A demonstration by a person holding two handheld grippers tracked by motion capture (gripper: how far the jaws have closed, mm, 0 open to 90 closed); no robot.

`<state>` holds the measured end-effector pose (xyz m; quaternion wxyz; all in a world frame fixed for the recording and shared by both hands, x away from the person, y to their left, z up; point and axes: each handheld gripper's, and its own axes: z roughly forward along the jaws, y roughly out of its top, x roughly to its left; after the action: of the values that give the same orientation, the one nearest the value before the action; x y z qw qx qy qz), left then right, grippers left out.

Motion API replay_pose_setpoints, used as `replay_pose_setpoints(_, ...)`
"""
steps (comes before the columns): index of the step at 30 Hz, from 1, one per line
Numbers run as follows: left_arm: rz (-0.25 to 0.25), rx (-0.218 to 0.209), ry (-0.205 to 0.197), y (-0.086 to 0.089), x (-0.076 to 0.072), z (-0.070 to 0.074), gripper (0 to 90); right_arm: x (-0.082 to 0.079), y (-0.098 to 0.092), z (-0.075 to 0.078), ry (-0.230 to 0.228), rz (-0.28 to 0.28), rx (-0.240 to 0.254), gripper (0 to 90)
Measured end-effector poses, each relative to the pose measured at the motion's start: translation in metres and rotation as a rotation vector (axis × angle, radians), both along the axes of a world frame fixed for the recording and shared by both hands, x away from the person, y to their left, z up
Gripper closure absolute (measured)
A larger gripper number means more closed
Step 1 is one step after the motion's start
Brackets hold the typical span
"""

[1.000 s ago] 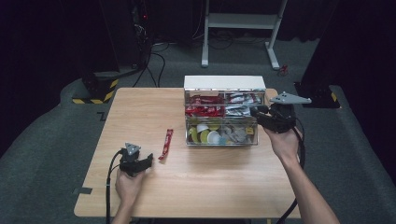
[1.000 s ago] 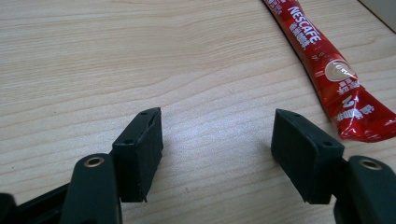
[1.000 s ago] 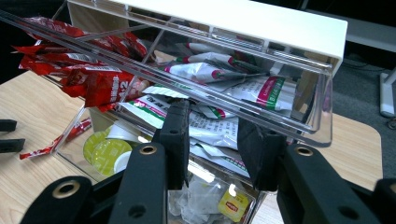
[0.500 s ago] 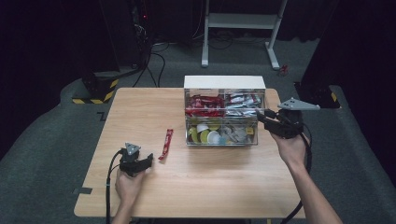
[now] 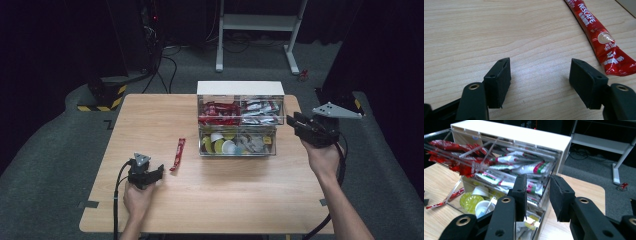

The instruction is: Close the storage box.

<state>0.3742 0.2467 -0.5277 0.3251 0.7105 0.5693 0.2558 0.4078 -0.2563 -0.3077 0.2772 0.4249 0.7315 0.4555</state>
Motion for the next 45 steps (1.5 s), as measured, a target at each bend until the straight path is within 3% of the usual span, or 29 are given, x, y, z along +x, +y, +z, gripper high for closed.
replay_pose_setpoints(7,0.000,-0.001,0.000,0.000,0.000,0.000,34.2,0.012,0.007,0.000,0.017,-0.005,-0.019,68.1)
replay_pose_setpoints(15,0.000,0.003,0.001,0.000,0.000,0.000,34.2,0.011,0.005,-0.004,0.021,-0.003,-0.013,67.7)
replay_pose_setpoints(20,0.001,0.007,0.001,-0.001,0.000,0.000,34.2,0.004,-0.008,-0.003,0.005,-0.023,0.020,66.2)
replay_pose_setpoints(31,0.001,0.007,0.001,-0.001,0.000,0.000,34.3,-0.007,-0.040,-0.021,0.010,-0.069,0.076,64.1)
replay_pose_setpoints(45,0.001,0.007,0.001,-0.001,0.000,0.000,34.2,-0.017,-0.052,-0.040,0.021,-0.088,0.098,61.6)
